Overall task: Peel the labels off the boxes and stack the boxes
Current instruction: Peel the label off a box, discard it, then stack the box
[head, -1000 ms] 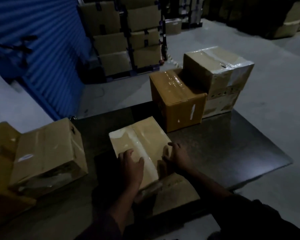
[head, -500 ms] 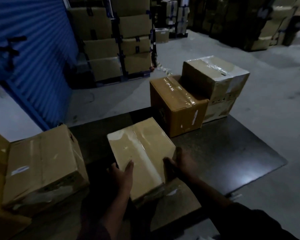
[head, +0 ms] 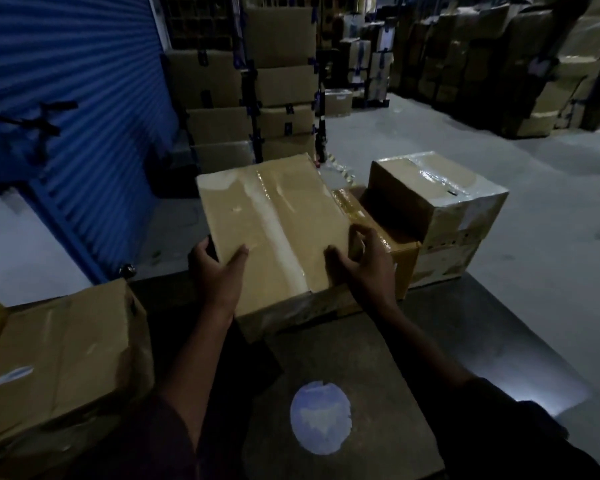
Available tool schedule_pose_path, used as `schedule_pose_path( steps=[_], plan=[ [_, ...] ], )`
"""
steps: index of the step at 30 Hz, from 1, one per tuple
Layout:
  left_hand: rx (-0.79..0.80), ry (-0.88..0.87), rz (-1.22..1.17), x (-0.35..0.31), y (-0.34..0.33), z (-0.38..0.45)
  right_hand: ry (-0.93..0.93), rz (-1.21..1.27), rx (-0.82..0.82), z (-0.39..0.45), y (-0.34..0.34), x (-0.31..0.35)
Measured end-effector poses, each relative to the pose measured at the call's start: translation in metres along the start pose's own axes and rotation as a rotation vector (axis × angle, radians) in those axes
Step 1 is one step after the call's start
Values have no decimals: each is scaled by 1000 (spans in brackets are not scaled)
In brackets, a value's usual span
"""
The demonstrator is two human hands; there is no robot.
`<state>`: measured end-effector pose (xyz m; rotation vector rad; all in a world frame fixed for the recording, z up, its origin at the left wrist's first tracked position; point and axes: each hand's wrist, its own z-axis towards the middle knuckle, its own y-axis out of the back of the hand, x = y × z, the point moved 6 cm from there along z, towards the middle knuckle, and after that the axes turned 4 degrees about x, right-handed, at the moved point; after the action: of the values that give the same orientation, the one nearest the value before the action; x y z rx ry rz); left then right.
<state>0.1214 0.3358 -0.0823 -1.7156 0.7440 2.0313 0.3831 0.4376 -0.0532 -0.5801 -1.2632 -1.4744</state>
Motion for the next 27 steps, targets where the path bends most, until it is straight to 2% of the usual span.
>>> schedule_pose_path(
  steps=[9, 13, 16, 20, 24, 27],
  plan=[
    [229, -36, -230, -77, -150, 30, 56, -187, -186, 137, 102, -29],
    [317, -20, -254, -82, -214, 45, 12, -226, -153, 182, 130, -59],
    [357, 62, -221, -65, -247, 53, 1, -283, -43, 198, 130, -87],
    [272, 77, -197, -52, -261, 58, 114, -359, 8, 195, 123, -96],
    [198, 49, -206, -55, -266, 63, 104, -444, 29, 201, 121, -104],
    [160, -10, -92, -61, -265, 64, 200, -540, 22, 203, 120, -95]
  ],
)
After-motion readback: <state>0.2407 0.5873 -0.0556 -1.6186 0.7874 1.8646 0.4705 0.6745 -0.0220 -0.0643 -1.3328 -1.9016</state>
